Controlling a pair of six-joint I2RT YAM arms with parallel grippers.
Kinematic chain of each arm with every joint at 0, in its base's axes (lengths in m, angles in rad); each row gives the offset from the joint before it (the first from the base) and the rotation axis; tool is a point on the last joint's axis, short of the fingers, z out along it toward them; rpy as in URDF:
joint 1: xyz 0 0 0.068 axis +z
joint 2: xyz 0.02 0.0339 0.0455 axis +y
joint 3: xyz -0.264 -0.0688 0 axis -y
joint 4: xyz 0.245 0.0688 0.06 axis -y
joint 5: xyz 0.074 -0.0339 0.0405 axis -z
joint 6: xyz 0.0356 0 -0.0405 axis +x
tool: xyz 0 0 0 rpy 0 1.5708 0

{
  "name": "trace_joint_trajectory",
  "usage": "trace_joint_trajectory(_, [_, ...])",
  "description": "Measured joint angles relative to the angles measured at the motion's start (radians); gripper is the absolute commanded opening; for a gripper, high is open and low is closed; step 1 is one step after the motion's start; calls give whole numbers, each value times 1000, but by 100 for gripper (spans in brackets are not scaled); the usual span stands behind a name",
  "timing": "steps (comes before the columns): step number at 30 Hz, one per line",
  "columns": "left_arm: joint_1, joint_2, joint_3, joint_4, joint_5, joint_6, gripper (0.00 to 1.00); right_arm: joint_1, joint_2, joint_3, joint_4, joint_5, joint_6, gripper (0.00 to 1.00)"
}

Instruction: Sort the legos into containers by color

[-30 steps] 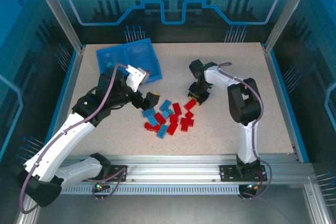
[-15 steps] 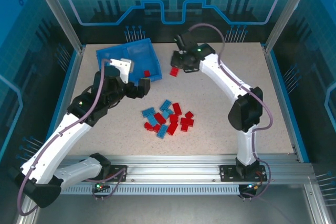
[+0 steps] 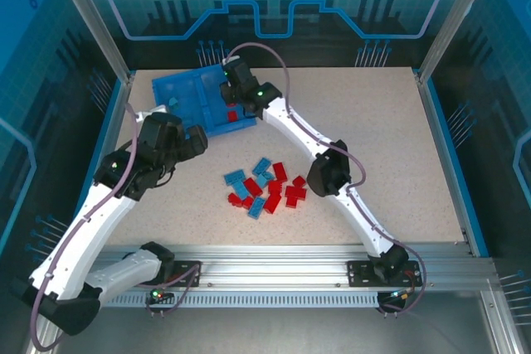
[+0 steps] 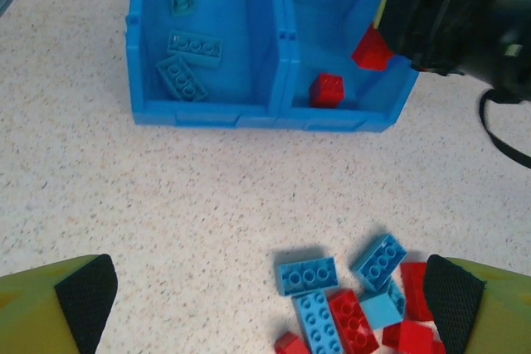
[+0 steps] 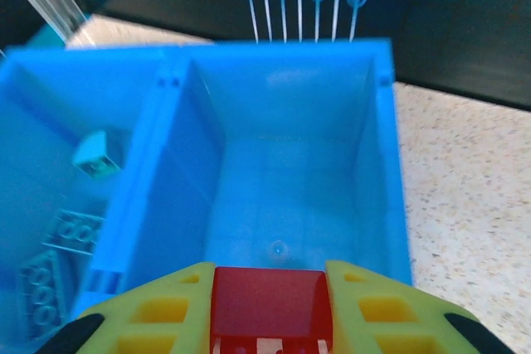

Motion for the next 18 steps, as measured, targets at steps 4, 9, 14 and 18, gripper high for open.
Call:
trace_joint_trajectory(4, [2,-20,0,-32,3,3,99,9,60,-1,96,-6,-31,38])
trace_joint_trajectory(9, [3,-20,-25,-53,35,-1,99,16,92,-1,163,-14,-22,56])
trace_joint_trajectory(14, [3,-5,-52,-69,96,-47,99,17,93,11,162,-34,1,72])
trace_joint_trajectory(18, [3,51,-73,-67,164,-96,99,12,53,12,72,-72,26,84])
